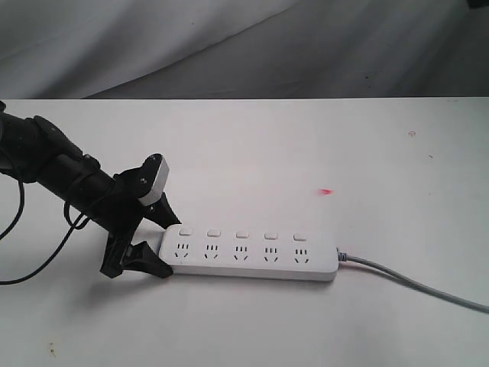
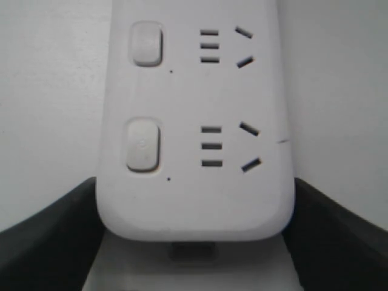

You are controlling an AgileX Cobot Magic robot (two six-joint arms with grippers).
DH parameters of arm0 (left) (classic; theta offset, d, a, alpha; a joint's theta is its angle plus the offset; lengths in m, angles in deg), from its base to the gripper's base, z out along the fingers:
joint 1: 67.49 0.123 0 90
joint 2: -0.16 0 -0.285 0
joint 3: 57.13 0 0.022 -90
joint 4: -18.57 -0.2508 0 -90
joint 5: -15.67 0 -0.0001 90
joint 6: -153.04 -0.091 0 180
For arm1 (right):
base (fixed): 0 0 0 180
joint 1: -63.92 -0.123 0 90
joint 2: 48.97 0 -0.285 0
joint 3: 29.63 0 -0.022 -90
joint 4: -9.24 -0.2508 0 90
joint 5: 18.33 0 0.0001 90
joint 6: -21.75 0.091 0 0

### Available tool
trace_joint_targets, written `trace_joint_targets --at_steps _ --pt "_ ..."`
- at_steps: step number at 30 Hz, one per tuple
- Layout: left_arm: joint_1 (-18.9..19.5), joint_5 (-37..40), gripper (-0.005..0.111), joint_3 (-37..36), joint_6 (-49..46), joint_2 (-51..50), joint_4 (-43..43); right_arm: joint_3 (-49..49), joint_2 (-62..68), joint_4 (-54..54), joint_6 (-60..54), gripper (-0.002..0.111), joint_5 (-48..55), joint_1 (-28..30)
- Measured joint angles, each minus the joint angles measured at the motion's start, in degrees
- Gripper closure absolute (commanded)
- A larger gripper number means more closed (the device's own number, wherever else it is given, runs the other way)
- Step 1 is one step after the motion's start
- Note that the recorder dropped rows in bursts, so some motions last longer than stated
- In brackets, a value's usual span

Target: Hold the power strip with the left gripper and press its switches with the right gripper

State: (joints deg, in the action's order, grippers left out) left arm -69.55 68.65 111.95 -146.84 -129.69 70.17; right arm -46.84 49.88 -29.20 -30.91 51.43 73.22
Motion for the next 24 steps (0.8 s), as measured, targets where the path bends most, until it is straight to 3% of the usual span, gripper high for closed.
trace_joint_targets --at_steps 5,11,14,15,17,24 --pt "0.0 0.0 0.06 0.0 0.0 0.0 0.0 1.8 4.4 -4.7 -8.8 0.108 -0.6 -5.4" --pt "0.0 0.0 0.06 0.0 0.0 0.0 0.1 5.4 8.5 -5.9 -17.7 0.105 -9.7 -13.9" --pt "0.0 0.0 0.06 0.0 0.0 0.0 0.1 6.0 11.5 -8.3 -18.3 0.088 -13.0 -17.4" --pt "0.0 0.0 0.06 0.0 0.0 0.0 0.1 6.0 12.7 -9.3 -18.3 0.069 -13.8 -18.5" --pt "0.0 0.0 0.06 0.0 0.0 0.0 0.1 6.0 16.9 -10.9 -18.3 0.05 -14.7 -22.2" --pt "0.0 0.1 0.06 0.0 0.0 0.0 0.1 6.2 29.4 -11.1 -20.9 0.048 -21.3 -31.9"
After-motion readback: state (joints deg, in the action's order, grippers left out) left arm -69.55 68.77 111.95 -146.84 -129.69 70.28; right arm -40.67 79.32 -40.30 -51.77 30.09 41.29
